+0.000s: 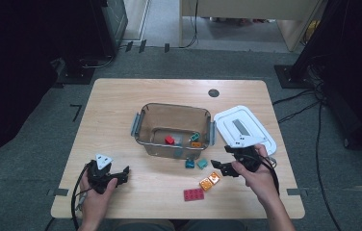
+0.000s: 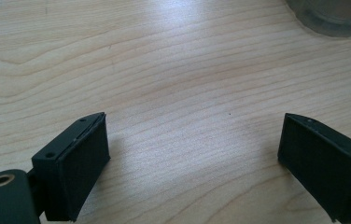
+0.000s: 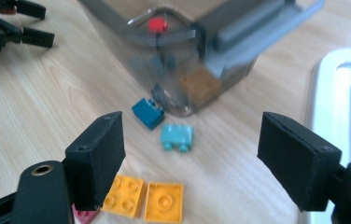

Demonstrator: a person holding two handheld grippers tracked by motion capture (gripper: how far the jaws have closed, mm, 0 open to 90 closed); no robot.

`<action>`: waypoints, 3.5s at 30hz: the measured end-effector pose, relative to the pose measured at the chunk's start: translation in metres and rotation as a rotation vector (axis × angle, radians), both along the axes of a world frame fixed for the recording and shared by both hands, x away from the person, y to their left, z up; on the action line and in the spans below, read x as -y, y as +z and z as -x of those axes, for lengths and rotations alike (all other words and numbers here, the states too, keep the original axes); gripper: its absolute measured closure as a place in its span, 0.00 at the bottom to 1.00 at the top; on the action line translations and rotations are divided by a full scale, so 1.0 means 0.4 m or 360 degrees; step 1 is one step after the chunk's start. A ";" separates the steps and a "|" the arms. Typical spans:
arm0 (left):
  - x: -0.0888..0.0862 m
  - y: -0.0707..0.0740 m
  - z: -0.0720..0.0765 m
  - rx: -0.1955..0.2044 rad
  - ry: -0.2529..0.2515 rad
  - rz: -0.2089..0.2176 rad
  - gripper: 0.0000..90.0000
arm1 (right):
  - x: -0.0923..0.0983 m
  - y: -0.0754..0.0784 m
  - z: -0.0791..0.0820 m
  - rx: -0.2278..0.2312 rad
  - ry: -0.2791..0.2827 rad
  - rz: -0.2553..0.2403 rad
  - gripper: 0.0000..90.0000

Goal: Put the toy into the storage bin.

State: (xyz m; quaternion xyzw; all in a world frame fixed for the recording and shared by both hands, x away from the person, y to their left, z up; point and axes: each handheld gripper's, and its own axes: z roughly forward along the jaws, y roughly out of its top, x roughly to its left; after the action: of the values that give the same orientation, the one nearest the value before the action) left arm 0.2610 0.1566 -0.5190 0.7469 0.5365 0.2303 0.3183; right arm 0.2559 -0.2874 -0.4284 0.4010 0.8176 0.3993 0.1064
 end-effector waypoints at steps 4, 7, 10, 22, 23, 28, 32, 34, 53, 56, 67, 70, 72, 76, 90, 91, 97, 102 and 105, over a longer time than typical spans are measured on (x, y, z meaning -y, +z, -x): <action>0.000 0.000 0.000 0.0002 0.0002 0.0003 0.09 | 0.005 -0.038 0.020 -0.0044 -0.0002 0.0001 0.27; 0.000 0.000 0.000 0.0003 0.0002 0.0002 0.09 | 0.011 -0.066 0.031 -0.0055 -0.0011 -0.0010 0.30; 0.000 0.000 0.000 0.0002 0.0002 0.0002 0.09 | 0.016 -0.095 0.047 -0.0006 -0.0032 -0.0003 0.36; 0.000 0.000 0.000 0.0003 0.0001 0.0002 0.09 | 0.010 -0.160 0.062 -0.0105 -0.0047 -0.0053 0.53; 0.000 0.000 0.000 0.0002 0.0001 0.0002 0.09 | 0.008 -0.164 0.063 -0.0109 -0.0042 -0.0048 0.55; 0.000 0.000 0.000 0.0002 0.0000 0.0002 0.09 | 0.001 -0.174 0.062 -0.0118 -0.0043 -0.0044 0.60; 0.000 0.000 -0.001 0.0002 -0.0001 0.0002 0.09 | -0.008 -0.188 0.063 -0.0127 -0.0031 -0.0027 0.57; 0.000 0.000 -0.001 0.0002 -0.0001 0.0003 0.09 | -0.015 -0.194 0.065 -0.0122 -0.0021 0.0008 0.56; 0.000 0.000 -0.001 0.0002 -0.0001 0.0003 0.09 | -0.024 -0.196 0.076 -0.0048 -0.0027 0.0118 0.67; 0.000 0.000 -0.001 0.0002 -0.0001 0.0003 0.09 | -0.014 -0.186 0.073 -0.0043 -0.0046 0.0092 0.67; 0.000 0.000 -0.001 0.0001 0.0000 0.0004 0.09 | 0.009 -0.150 0.060 -0.0043 -0.0079 -0.0012 0.67; 0.000 0.000 -0.002 0.0000 0.0002 0.0002 0.09 | 0.015 -0.142 0.051 -0.0058 -0.0078 -0.0019 0.67; 0.000 0.000 -0.002 0.0000 0.0003 0.0001 0.09 | 0.021 -0.136 0.045 -0.0069 -0.0086 -0.0029 0.67; 0.000 0.000 -0.002 0.0000 0.0002 0.0001 0.09 | 0.038 -0.112 0.030 -0.0073 -0.0109 -0.0040 0.67; 0.001 0.000 -0.006 0.0001 0.0016 0.0002 0.09 | 0.072 0.015 -0.032 -0.0035 -0.0135 -0.0042 0.67; 0.002 0.000 -0.007 0.0001 0.0019 0.0003 0.09 | 0.074 0.021 -0.036 -0.0038 -0.0140 -0.0042 0.67; 0.002 0.000 -0.009 0.0001 0.0022 0.0001 0.09 | 0.084 0.062 -0.066 -0.0016 -0.0156 -0.0037 0.67; 0.002 0.000 -0.009 0.0001 0.0021 -0.0001 0.09 | 0.078 0.099 -0.096 -0.0008 -0.0145 -0.0045 0.67; 0.002 0.000 -0.009 0.0004 0.0022 0.0000 0.09 | 0.070 0.114 -0.111 -0.0022 -0.0131 -0.0075 0.67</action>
State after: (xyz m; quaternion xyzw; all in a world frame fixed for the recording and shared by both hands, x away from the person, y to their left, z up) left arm 0.2647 0.1556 -0.5191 0.7428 0.5414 0.2333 0.3174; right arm 0.3004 -0.3152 -0.3828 0.4393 0.7915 0.4109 0.1077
